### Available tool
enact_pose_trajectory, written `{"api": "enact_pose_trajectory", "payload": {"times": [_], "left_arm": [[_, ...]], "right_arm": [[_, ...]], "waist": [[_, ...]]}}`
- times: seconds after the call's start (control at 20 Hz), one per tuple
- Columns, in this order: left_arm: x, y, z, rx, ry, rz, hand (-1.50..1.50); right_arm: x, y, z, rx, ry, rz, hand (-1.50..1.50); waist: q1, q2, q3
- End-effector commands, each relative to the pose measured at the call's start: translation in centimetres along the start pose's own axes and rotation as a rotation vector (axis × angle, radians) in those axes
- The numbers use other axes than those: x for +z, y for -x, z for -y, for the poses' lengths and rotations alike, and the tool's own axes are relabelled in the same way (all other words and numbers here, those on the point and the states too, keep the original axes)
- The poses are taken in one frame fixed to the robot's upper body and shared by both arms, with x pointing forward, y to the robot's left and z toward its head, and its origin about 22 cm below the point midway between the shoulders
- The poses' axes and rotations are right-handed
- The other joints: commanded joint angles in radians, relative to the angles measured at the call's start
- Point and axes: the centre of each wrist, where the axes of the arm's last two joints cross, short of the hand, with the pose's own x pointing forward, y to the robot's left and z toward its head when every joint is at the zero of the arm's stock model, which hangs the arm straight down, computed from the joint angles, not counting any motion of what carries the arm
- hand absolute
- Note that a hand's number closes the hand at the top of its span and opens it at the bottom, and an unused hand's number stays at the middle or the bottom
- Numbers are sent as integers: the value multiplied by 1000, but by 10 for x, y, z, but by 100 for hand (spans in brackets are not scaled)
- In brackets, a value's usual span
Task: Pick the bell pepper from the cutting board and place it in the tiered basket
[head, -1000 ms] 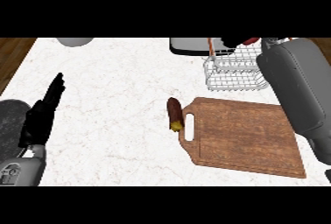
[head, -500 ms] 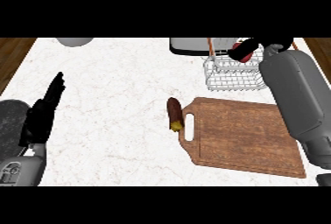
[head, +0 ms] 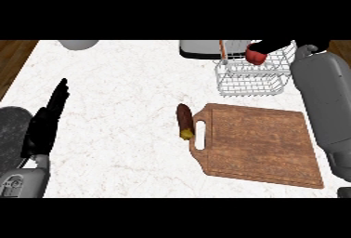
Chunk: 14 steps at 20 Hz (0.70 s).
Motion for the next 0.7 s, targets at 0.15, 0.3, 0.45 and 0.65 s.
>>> {"api": "enact_pose_trajectory", "payload": {"times": [0.15, 0.3, 0.45, 0.65], "left_arm": [[3, 5, -3, 7, 4, -15, 0], [1, 5, -7, 8, -15, -20, 0], [3, 2, -15, 0, -26, -33, 0], [-2, 3, -4, 11, -22, -16, 0]], "right_arm": [[11, -19, 46, -94, 139, -40, -150], [3, 1, 98, -124, 100, -118, -150], [20, 33, 106, -195, 77, -190, -150], [40, 101, 141, -190, 49, -196, -150]], "waist": [[-14, -6, -1], [-21, -8, -1], [-36, -13, 0], [-37, -7, 0]]}}
